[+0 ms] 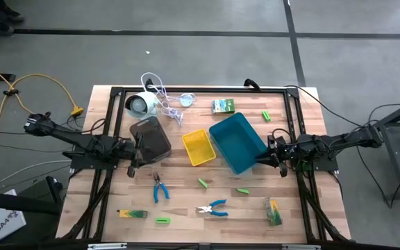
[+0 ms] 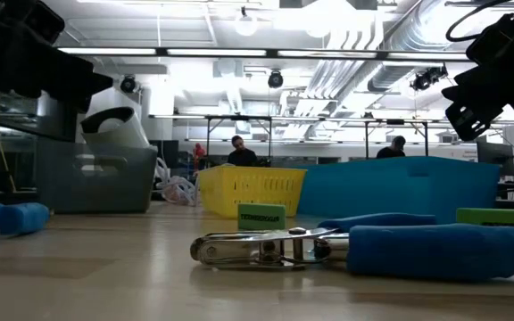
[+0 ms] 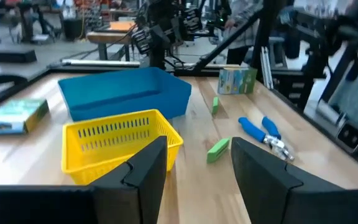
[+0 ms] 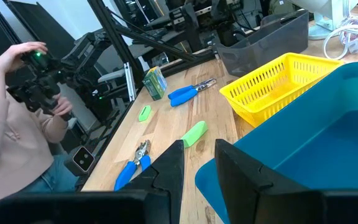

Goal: Pick & Place School Supplies
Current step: Put the crayons box into the blue bin

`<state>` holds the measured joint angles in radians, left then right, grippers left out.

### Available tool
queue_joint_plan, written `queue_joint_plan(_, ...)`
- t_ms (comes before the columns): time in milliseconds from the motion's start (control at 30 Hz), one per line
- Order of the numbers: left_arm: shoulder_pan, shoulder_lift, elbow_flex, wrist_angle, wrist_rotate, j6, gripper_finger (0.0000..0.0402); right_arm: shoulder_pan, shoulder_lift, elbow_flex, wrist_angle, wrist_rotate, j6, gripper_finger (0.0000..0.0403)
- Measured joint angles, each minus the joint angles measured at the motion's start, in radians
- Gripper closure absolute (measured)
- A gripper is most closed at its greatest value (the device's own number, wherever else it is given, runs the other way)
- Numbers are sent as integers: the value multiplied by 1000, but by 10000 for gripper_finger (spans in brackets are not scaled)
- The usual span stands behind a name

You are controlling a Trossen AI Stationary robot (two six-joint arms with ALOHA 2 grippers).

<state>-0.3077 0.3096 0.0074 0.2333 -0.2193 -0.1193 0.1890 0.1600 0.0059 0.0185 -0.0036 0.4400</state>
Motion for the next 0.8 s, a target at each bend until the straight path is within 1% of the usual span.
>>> queue_joint_plan(133,0,0,0,0,5,-62,229,0,0,0,0,0,0,320)
queue_joint_plan(300,0,0,18,-9,12,-65,229,0,0,0,0,0,0,320)
queue_joint_plan(367,0,0,36,-54,12,-65,229,0,0,0,0,0,0,320)
queue_joint_plan(500,0,19,95,-144,3,-63,229,0,0,0,0,0,0,320)
queue_joint_plan(700,-13,92,204,-185,3,-39,229,0,0,0,0,0,0,320)
queue_joint_plan(800,-20,146,283,-290,2,-51,229,0,0,0,0,0,0,320)
